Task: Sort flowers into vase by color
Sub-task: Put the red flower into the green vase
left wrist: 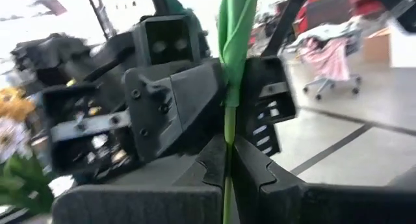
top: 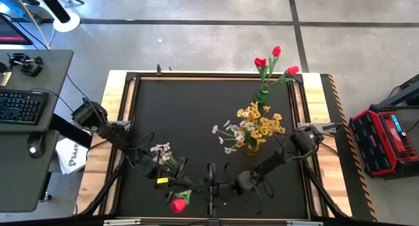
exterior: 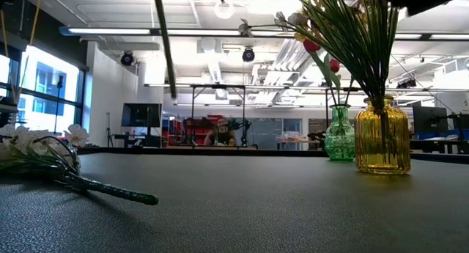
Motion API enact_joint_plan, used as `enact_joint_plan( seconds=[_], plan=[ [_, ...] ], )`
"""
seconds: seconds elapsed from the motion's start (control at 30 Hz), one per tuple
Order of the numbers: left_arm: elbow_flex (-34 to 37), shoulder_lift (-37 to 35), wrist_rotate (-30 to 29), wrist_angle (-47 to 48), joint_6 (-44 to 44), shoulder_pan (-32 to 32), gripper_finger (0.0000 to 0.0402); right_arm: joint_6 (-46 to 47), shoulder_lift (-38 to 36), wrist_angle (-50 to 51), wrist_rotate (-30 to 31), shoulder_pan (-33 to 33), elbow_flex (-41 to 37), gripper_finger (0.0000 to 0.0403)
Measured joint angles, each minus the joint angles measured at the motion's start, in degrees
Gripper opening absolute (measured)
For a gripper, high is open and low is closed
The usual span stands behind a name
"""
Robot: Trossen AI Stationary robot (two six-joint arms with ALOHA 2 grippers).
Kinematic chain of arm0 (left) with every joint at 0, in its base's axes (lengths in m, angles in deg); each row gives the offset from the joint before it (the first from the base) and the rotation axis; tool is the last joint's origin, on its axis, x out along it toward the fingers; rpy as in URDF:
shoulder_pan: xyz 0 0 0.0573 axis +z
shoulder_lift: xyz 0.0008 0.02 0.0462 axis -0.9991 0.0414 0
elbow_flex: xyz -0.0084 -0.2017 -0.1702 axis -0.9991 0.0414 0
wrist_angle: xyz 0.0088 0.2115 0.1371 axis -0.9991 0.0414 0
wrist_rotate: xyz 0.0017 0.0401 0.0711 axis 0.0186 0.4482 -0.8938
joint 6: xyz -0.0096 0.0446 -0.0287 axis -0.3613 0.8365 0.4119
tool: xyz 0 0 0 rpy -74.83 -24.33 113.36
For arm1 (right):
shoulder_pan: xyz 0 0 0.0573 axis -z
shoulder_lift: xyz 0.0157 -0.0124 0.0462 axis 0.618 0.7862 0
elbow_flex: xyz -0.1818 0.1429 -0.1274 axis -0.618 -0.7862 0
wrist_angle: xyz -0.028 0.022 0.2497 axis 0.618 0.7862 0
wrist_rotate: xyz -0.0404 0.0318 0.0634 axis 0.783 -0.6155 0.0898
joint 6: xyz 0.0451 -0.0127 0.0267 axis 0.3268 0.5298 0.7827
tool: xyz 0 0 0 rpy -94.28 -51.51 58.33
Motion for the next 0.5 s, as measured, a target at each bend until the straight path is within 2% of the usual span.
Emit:
enact_joint_plan(
  seconds=[0.23,0.37,0.5],
  plan=[
    [0.0,0.0,-6.9,2.9,0.4,-0.3,0.0001,-11.3,-0.1,5.9,30.9,-5.0,2.7,0.0164],
    [0.0,0.0,-11.0,3.2,0.5,-0.4,0.0000,-15.2,-0.1,12.2,39.7,-6.8,8.3,0.0197],
    [0.0,0.0,-13.2,3.2,0.5,-0.4,0.0000,-11.4,-0.3,24.3,44.6,-7.1,14.4,0.0198]
  ],
)
